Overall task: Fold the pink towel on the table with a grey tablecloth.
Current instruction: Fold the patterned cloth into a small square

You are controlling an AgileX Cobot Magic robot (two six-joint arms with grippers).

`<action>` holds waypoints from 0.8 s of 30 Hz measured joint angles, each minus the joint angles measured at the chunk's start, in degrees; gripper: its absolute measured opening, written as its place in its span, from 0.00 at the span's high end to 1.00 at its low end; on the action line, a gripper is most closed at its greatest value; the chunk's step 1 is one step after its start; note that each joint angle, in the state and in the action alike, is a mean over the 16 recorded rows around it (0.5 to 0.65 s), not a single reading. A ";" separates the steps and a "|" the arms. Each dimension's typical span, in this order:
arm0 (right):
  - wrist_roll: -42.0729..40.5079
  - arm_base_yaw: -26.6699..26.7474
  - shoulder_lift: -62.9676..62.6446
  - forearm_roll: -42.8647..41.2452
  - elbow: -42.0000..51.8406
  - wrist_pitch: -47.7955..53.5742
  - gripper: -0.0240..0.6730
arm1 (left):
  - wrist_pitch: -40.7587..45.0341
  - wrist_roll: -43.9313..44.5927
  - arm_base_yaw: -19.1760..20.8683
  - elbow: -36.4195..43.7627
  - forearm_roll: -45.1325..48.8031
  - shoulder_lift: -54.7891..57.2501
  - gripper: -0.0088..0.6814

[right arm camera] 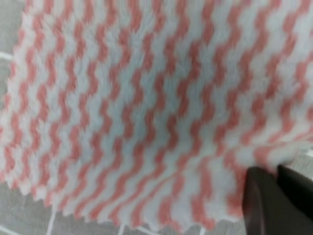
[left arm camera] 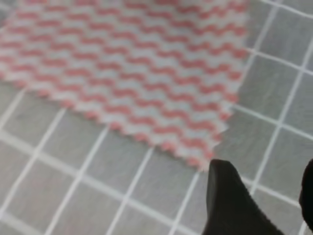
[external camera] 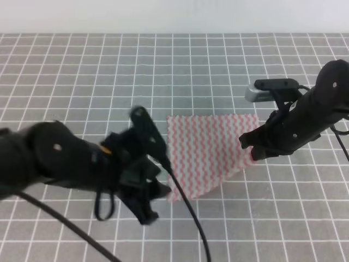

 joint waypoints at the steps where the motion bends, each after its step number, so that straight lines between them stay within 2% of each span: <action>1: 0.00 0.00 0.07 -0.01 -0.11 -0.14 0.99 | -0.28 0.41 -0.72 -0.14 0.16 0.66 0.56; 10: 0.01 0.00 0.13 -0.01 -0.38 -1.47 0.99 | -5.11 2.07 -5.92 -0.58 2.58 6.89 0.55; 24: 0.00 0.00 -0.07 0.01 -0.34 -3.50 0.99 | -11.51 2.31 -7.19 -0.64 4.46 10.97 0.55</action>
